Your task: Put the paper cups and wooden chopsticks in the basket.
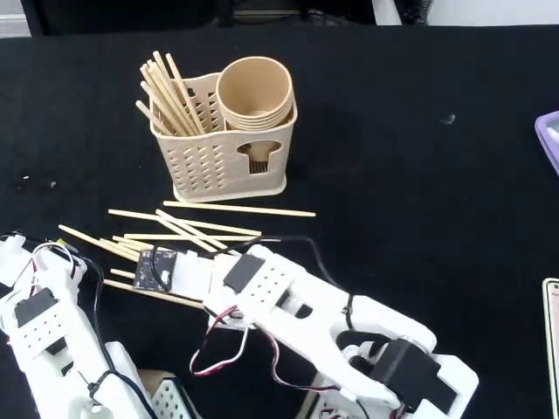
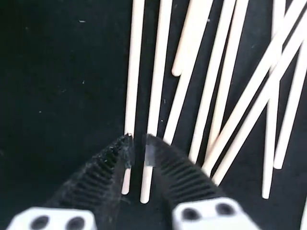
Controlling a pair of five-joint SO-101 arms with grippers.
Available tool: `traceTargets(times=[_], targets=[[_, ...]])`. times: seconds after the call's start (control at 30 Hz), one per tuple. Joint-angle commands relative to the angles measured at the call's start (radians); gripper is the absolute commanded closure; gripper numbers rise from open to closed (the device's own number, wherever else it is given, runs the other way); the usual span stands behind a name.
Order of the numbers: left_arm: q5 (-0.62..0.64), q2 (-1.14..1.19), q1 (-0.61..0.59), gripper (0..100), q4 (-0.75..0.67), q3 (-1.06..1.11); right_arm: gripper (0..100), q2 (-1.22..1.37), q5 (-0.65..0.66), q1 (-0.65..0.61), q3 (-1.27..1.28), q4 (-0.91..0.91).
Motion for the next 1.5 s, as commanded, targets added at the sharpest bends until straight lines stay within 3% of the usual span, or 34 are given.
traceTargets(times=[0.0, 0.2, 0.37, 0.63, 0.77, 1.2, 1.47], targets=[[0.006, -0.017, -0.005, 84, -0.018, -0.007, 78.3, 0.002, -0.008, -0.008, -0.033, -0.058], [0.006, -0.017, -0.005, 84, -0.018, -0.007, 80.0, 0.002, -0.078, -0.106, 0.019, -0.175], [0.006, -0.017, -0.005, 84, -0.018, -0.007, 80.1, 0.074, -0.08, -0.112, 0.024, -0.227], [0.006, -0.017, -0.005, 84, -0.018, -0.007, 81.8, 0.179, -0.075, -0.112, -0.077, -0.138], [0.006, -0.017, -0.005, 84, -0.018, -0.007, 98.5, 0.179, -0.08, -0.112, -0.077, -0.137], [0.006, -0.017, -0.005, 84, -0.018, -0.007, 98.8, 0.177, -0.077, -0.109, -0.077, -0.126], [0.006, -0.017, -0.005, 84, -0.018, -0.007, 98.8, -0.07, -0.08, 0.031, -0.099, 0.006]])
